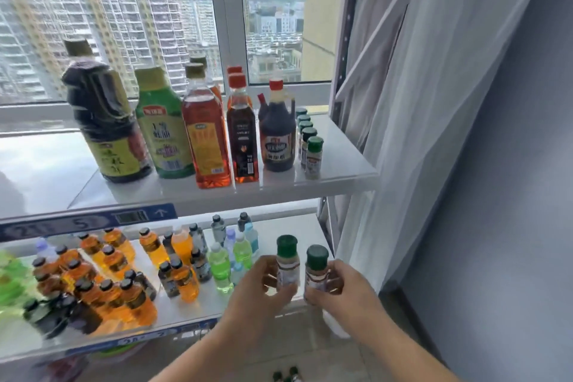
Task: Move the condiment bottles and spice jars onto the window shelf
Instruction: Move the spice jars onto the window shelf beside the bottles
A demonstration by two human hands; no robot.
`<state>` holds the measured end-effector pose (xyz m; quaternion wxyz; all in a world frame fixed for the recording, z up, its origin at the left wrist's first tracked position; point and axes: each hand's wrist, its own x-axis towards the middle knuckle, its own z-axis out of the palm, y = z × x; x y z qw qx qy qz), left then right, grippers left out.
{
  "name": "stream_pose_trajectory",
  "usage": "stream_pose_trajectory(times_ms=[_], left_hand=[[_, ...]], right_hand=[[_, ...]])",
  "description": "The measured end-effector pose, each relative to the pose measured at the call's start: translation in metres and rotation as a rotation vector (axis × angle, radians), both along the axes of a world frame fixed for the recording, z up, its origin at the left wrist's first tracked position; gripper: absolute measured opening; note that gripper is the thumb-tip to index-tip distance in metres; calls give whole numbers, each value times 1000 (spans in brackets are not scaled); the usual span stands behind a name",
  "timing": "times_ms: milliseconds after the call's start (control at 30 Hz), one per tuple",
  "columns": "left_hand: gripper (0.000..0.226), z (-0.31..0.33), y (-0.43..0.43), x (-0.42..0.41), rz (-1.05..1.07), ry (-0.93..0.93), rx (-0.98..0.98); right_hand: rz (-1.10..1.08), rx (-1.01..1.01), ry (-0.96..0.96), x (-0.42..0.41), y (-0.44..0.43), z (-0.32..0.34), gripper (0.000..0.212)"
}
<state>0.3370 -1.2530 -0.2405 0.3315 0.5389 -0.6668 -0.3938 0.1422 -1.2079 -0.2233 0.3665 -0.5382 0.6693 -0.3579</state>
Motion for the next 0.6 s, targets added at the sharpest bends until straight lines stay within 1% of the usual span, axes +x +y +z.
stream_pose_trajectory(times_ms=[133,267,600], left_hand=[[26,49,-17,-1,-67,2,-81],[26,82,-37,-3,-96,11,-137],[25,117,-83,-29,-182,30,-183]], right_hand=[[-12,-87,3,0,-15,43,30],[-37,-165,25,-3,-32,73,26],[-115,-323,82,-28,-73,108,21]])
